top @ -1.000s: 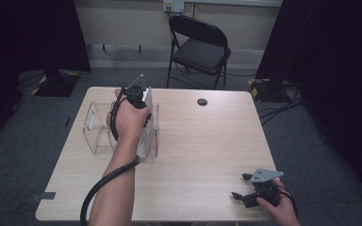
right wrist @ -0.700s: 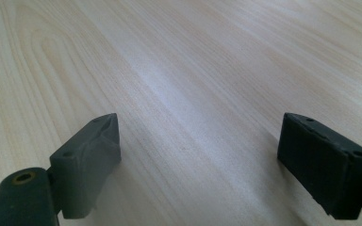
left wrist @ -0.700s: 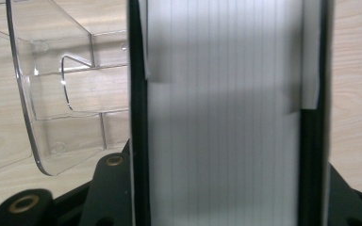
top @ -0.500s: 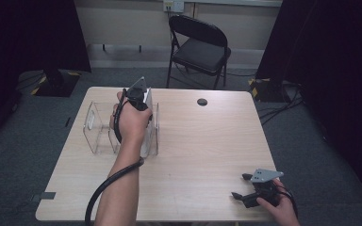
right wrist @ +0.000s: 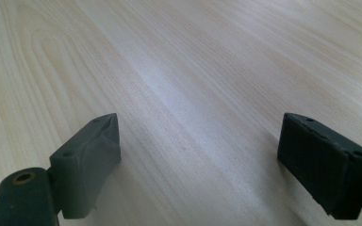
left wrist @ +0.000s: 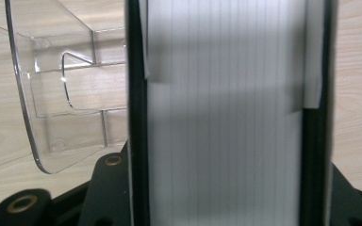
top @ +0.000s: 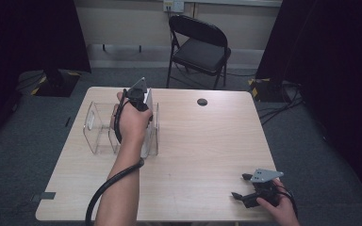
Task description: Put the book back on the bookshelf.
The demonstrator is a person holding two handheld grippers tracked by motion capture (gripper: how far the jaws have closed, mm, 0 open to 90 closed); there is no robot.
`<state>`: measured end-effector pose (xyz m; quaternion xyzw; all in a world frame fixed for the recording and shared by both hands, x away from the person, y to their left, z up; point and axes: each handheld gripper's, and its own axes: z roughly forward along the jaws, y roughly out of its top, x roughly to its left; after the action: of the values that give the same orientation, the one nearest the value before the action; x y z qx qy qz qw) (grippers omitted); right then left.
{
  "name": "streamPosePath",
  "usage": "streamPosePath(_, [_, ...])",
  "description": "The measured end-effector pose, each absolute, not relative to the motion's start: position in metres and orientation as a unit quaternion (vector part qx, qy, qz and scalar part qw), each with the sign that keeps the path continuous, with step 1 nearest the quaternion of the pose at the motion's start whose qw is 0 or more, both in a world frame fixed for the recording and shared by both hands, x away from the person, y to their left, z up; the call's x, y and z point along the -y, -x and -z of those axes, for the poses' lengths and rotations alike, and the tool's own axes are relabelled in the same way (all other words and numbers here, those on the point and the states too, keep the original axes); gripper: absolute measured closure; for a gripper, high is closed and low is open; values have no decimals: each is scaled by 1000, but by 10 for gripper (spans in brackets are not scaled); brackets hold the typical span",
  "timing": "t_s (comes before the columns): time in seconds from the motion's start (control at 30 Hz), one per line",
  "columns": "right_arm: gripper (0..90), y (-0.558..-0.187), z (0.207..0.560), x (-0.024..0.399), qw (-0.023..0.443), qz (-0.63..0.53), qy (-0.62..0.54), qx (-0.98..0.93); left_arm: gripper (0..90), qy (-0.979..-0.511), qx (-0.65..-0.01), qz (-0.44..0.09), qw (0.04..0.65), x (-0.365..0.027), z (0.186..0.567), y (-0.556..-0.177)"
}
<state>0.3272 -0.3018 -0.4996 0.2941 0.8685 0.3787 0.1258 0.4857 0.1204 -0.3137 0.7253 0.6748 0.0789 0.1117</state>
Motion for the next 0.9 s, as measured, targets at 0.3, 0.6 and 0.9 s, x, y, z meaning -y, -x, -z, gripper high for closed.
streamPosePath(0.3, [132, -327, 500, 302, 126, -379, -294, -868, 519, -726, -675, -74, 105, -119, 313, -487])
streamPosePath(0.6, [132, -327, 500, 302, 126, -378, -292, -870, 507, -729, -672, -68, 107, -122, 312, -487])
streamPosePath(0.9, [133, -326, 500, 302, 125, -379, -292, -869, 497, -730, -670, -61, 120, -123, 309, -484])
